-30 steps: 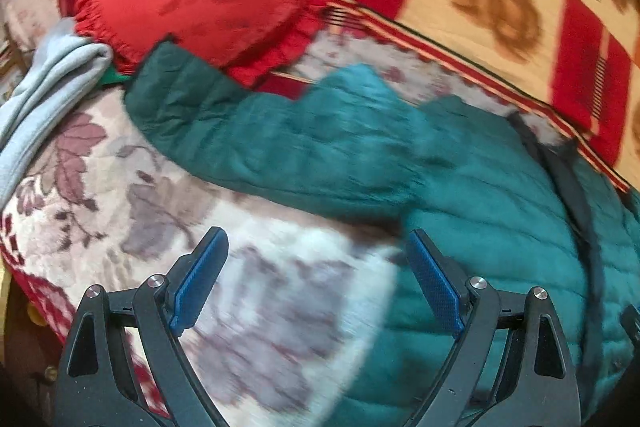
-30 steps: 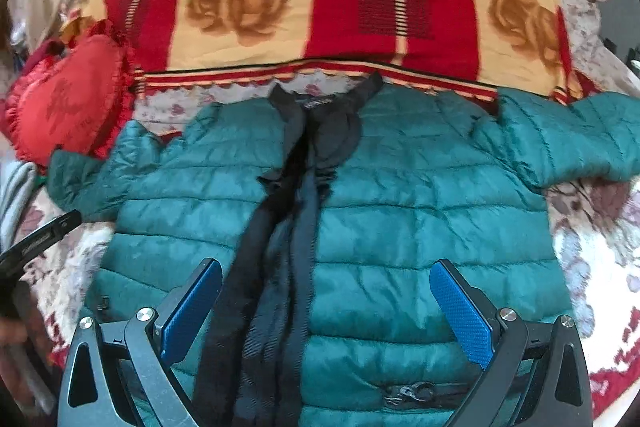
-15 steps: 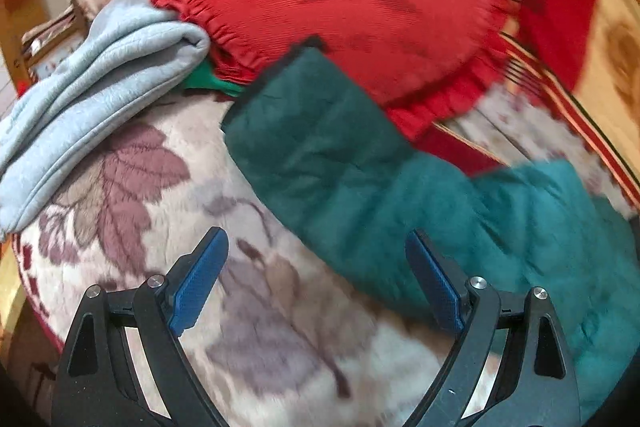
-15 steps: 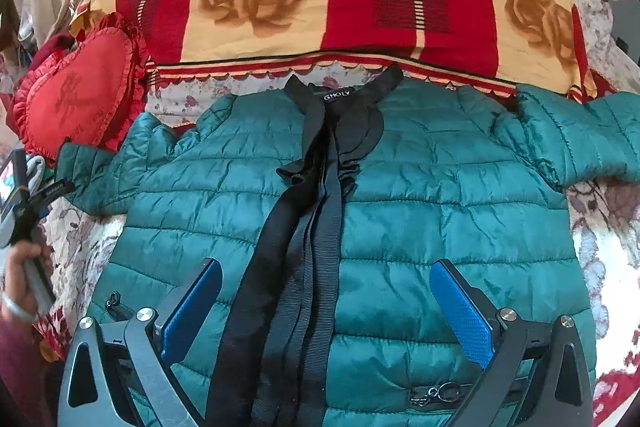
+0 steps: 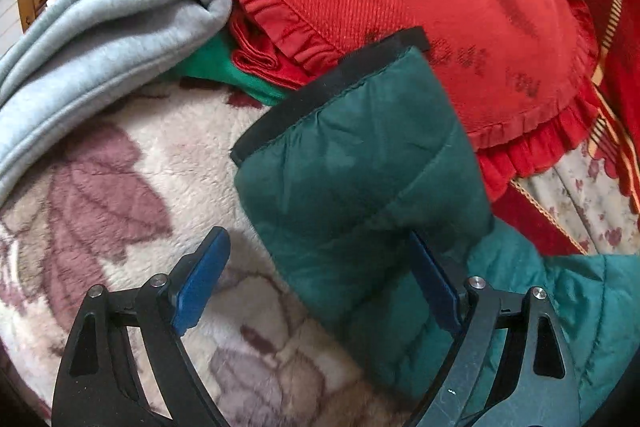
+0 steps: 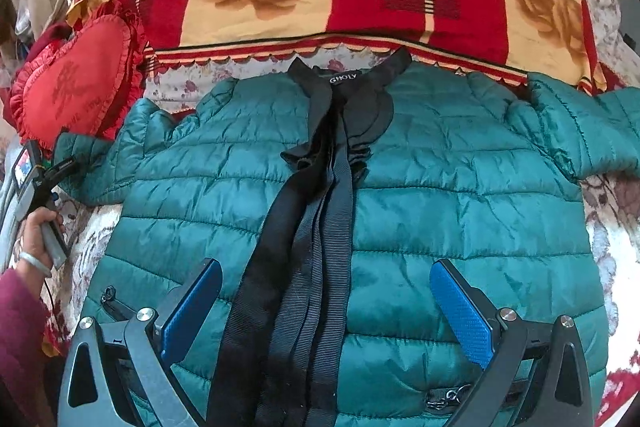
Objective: Fold large clothes
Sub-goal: 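Move the left gripper to the sleeve cuff beside it and grasp it, then lift the sleeve with the left gripper and carry it across the jacket body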
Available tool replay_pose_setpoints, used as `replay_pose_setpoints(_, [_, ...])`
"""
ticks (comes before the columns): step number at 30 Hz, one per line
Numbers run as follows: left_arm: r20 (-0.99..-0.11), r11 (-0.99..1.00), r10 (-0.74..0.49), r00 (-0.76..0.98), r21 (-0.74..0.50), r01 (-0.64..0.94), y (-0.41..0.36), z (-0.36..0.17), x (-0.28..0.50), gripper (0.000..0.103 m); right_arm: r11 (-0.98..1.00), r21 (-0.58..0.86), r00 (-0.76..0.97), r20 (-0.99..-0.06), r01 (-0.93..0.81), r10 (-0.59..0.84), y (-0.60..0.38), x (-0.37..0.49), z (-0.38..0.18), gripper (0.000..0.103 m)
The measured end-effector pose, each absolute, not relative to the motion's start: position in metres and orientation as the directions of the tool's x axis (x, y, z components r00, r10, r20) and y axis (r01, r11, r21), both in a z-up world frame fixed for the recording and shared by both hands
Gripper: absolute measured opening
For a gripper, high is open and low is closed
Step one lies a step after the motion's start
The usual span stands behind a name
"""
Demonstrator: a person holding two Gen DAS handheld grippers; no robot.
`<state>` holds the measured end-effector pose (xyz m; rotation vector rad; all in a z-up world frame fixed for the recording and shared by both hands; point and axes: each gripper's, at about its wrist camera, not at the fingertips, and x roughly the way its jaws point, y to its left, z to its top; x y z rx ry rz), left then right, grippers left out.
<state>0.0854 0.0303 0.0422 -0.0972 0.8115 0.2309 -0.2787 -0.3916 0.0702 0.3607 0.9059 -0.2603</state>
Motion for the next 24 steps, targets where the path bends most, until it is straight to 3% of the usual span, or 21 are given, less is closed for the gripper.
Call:
replay_pose_setpoints(5, [-0.715, 0.973, 0.16, 0.681, -0.004, -0.232, 0.029, 0.039, 0.098, 0.084, 0.908, 0.197, 0.576, -0.815, 0.37, -0.058, -0.392, -0.275, 0.066, 0.103])
replay_pose_setpoints(7, [-0.715, 0.978, 0.139, 0.685, -0.008, -0.208, 0.026, 0.039, 0.103, 0.065, 0.905, 0.201, 0.574, -0.817, 0.375, -0.057, -0.393, -0.274, 0.065, 0.103])
replay_pose_setpoints(8, [-0.724, 0.981, 0.131, 0.677, -0.003, -0.194, 0.023, 0.038, 0.107, 0.06, 0.904, 0.2, 0.574, -0.817, 0.378, -0.059, -0.393, -0.273, 0.064, 0.103])
replay_pose_setpoints(10, [-0.741, 0.985, 0.095, 0.665, -0.028, -0.173, 0.021, 0.036, 0.119, 0.037, 0.903, 0.2, 0.572, -0.818, 0.38, -0.06, -0.393, -0.272, 0.063, 0.103])
replay_pose_setpoints(13, [-0.747, 0.981, 0.049, 0.663, -0.089, -0.173, 0.028, 0.041, 0.12, 0.018, 0.906, 0.198, 0.574, -0.817, 0.373, -0.058, -0.391, -0.273, 0.064, 0.103])
replay_pose_setpoints(16, [-0.74, 0.988, 0.033, 0.672, -0.079, -0.135, 0.021, 0.052, 0.108, 0.013, 0.905, 0.202, 0.578, -0.814, 0.373, -0.056, -0.391, -0.275, 0.065, 0.103])
replay_pose_setpoints(24, [-0.711, 0.993, -0.085, 0.699, -0.115, 0.004, -0.007, 0.099, 0.048, 0.012, 0.901, 0.221, 0.599, -0.799, 0.373, -0.052, -0.389, -0.289, 0.074, 0.103])
